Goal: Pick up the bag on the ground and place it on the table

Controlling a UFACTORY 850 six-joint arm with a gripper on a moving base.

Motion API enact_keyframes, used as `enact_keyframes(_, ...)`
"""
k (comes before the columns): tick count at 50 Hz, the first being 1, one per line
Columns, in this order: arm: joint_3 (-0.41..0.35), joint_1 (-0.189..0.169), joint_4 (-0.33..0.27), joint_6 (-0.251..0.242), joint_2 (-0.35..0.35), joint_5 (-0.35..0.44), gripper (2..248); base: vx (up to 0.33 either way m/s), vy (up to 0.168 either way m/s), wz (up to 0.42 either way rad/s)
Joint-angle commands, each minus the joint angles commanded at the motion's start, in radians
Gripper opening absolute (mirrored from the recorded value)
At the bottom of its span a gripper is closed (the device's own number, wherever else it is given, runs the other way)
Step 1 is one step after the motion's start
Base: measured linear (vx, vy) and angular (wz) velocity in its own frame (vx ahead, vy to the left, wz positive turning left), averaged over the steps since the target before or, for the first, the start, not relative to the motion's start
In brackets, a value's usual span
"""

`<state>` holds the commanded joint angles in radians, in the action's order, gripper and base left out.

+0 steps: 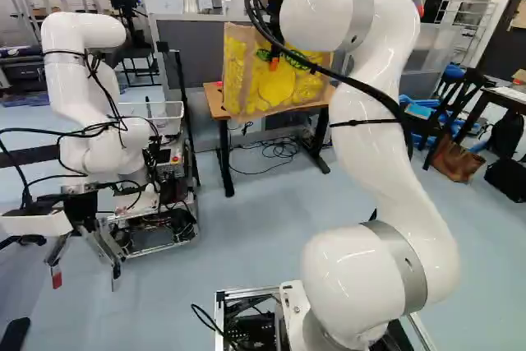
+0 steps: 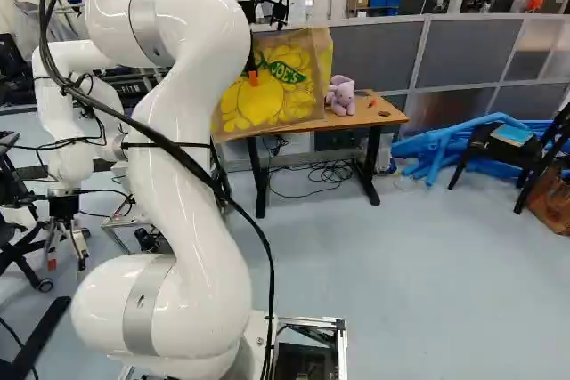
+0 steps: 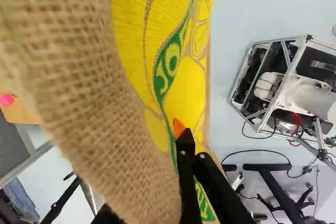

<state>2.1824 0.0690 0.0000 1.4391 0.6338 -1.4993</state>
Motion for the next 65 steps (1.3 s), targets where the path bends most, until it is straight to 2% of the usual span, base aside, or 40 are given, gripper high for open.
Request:
enact_keyframes(27,0.000,0.000,0.000,0.000,0.000,0.000,24,0.004,0.000,-0.002)
enact_keyframes(65,0.000,0.000,0.000,0.000,0.000,0.000,24,0.159,0.041,-0.011)
